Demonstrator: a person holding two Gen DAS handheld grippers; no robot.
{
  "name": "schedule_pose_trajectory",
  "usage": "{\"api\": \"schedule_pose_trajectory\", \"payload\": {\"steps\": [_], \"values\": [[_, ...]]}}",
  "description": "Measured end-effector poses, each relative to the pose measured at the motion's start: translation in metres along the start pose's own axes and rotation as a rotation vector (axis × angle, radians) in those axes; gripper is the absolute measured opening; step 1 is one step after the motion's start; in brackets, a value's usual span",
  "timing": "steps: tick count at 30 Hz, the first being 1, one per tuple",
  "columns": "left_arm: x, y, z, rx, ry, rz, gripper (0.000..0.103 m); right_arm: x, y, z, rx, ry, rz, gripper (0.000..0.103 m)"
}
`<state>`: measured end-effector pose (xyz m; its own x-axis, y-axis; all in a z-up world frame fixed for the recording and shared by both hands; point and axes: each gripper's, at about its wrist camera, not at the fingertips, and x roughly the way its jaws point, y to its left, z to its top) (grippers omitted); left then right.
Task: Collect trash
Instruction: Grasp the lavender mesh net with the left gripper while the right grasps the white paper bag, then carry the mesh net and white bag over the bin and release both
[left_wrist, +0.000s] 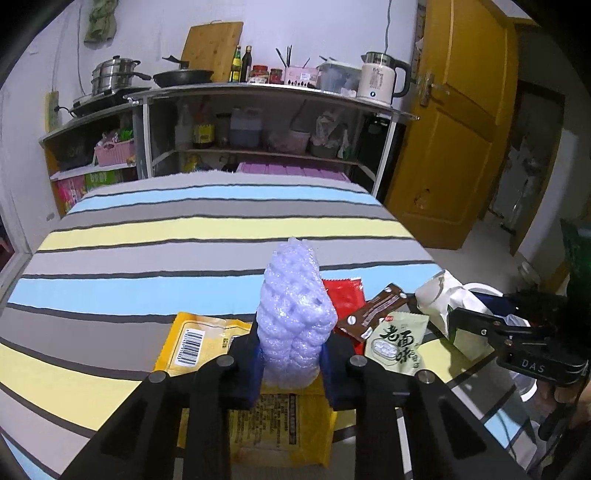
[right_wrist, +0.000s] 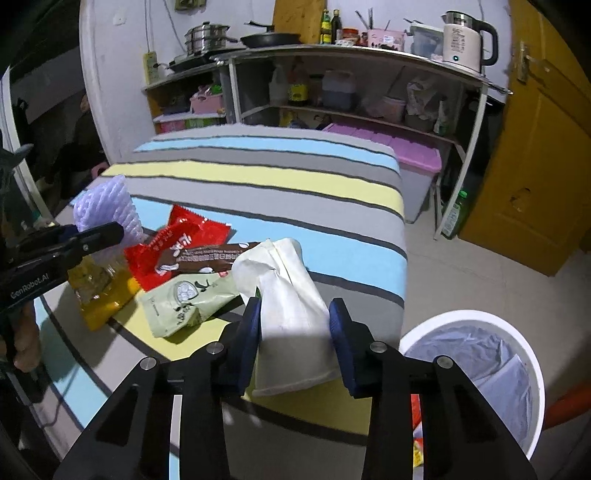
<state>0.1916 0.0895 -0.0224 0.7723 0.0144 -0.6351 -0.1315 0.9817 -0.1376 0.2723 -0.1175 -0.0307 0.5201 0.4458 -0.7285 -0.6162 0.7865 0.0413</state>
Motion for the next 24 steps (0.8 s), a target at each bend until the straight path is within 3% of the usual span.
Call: {"api": "schedule_pose_trajectory", "payload": {"steps": [24], "values": [[-0.076,-0.043,-0.017,0.036,-0.059,-0.099,0.025,-0.095,0.018,-0.035,0.090,-0.137,-0.001,0.038]]}}
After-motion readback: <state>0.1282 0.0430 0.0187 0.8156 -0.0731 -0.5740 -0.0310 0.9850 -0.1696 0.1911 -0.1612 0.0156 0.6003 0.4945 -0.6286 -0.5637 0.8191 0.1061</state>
